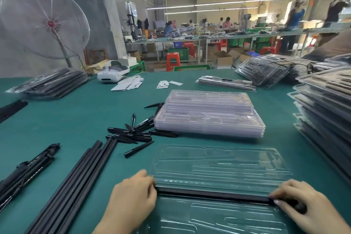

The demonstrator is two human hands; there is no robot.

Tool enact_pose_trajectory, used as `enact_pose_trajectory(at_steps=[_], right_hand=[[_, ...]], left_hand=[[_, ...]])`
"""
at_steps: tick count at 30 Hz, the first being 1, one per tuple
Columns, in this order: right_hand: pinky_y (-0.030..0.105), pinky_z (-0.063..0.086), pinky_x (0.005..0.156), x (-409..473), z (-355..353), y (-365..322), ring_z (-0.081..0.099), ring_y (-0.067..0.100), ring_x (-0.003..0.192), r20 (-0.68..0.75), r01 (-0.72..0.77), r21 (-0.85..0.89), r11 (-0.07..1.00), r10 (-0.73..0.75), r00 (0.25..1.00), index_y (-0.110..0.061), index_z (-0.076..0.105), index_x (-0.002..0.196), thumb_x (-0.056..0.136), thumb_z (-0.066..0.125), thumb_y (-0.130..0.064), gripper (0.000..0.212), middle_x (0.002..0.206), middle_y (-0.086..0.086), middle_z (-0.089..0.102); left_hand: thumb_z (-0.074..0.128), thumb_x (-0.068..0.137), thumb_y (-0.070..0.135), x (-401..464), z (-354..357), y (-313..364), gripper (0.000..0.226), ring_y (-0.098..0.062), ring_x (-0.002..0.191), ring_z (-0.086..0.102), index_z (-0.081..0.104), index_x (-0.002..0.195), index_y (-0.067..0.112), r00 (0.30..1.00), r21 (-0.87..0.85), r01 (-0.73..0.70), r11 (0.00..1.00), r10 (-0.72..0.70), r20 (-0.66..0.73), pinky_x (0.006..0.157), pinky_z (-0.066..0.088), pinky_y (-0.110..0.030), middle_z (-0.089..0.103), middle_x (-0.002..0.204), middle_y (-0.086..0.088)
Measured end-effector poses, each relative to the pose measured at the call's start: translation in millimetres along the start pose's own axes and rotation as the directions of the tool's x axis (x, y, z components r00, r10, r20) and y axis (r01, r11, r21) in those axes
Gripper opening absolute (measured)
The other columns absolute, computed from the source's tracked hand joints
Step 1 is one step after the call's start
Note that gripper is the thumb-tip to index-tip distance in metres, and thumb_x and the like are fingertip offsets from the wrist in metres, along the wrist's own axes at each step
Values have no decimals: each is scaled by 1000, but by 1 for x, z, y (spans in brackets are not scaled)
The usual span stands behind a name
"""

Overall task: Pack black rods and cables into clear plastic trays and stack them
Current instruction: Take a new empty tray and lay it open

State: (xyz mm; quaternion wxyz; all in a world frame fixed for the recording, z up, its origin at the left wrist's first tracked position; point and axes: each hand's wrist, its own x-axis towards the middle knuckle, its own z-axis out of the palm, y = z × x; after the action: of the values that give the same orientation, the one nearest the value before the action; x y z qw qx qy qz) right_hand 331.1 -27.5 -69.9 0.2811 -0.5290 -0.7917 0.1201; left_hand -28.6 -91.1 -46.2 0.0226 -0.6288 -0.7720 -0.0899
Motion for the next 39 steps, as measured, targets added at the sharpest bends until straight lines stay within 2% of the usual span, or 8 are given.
enact_pose_trajectory(at_steps=[3, 10, 14, 19, 24, 30, 34, 39], right_hand=[[5, 39, 55, -1, 3, -1, 53, -2, 70, -53, 66, 6, 998, -65, 996, -35, 66, 59, 49, 89, 7, 48, 78, -21, 56], [12, 38, 53, -6, 3, -2, 49, 4, 55, -66, 48, 157, 986, -38, 997, -34, 73, 66, 66, 68, 20, 54, 72, -14, 54], [18, 35, 54, -6, 4, -2, 46, 8, 52, -9, -48, 295, 954, 53, 999, -33, 75, 66, 74, 61, 18, 54, 70, -10, 57], [17, 36, 55, -4, 4, -5, 48, 7, 53, -8, -85, 357, 930, 94, 996, -32, 76, 66, 75, 62, 15, 50, 70, -8, 60], [19, 39, 58, -4, 3, -4, 51, 9, 57, -19, -103, 340, 935, 116, 993, -33, 77, 70, 76, 62, 12, 48, 75, -11, 61], [18, 41, 63, -5, 4, -5, 54, 11, 66, -4, -119, 294, 948, 126, 992, -38, 73, 74, 80, 63, 4, 44, 74, -8, 59], [13, 37, 60, -5, 2, -5, 51, 7, 66, -5, -114, 323, 940, 122, 993, -46, 59, 57, 80, 63, 4, 55, 71, -7, 55], [15, 41, 63, -6, 0, -2, 55, 10, 66, -29, -125, 414, 902, 150, 988, -29, 74, 73, 80, 62, 10, 42, 75, -3, 63]], left_hand=[[44, 94, 31, 39, 4, -24, 25, -10, 98, 58, 61, 111, 36, 985, -141, 56, 988, -78, -155, 78, 44, -27, 57, 106, 16], [40, 101, 35, 113, 30, -63, 38, -19, 125, 43, 45, 135, 19, 994, 256, 111, 960, -105, -40, 98, 37, -32, 49, 131, 1], [54, 96, 17, 113, 26, -62, 26, -26, 105, 56, 63, 118, 8, 985, -129, 31, 991, -52, -166, 91, 41, -34, 60, 108, -9], [58, 93, 12, 84, -25, -3, 20, -8, 78, 50, 69, 109, 17, 929, -493, -309, 813, 148, -339, 72, 34, -12, 52, 83, 1], [59, 78, 47, 44, -50, 74, 23, -2, 65, 54, 66, 83, 26, 892, -711, -388, 586, 432, -131, 63, 45, -18, 62, 70, 10], [51, 92, 48, 21, -26, 155, 31, -11, 84, 41, 47, 88, 18, 645, -354, -709, 610, 764, 25, 71, 30, -24, 49, 94, 3], [60, 90, 41, 11, -22, 199, 34, -23, 96, 49, 53, 107, 13, 555, -328, -773, 543, 829, 63, 70, 28, -26, 53, 102, -9], [62, 89, 31, 2, 9, 205, 35, -33, 110, 53, 53, 114, 7, 595, -326, -689, 647, 762, 256, 87, 40, -42, 57, 119, -14]])
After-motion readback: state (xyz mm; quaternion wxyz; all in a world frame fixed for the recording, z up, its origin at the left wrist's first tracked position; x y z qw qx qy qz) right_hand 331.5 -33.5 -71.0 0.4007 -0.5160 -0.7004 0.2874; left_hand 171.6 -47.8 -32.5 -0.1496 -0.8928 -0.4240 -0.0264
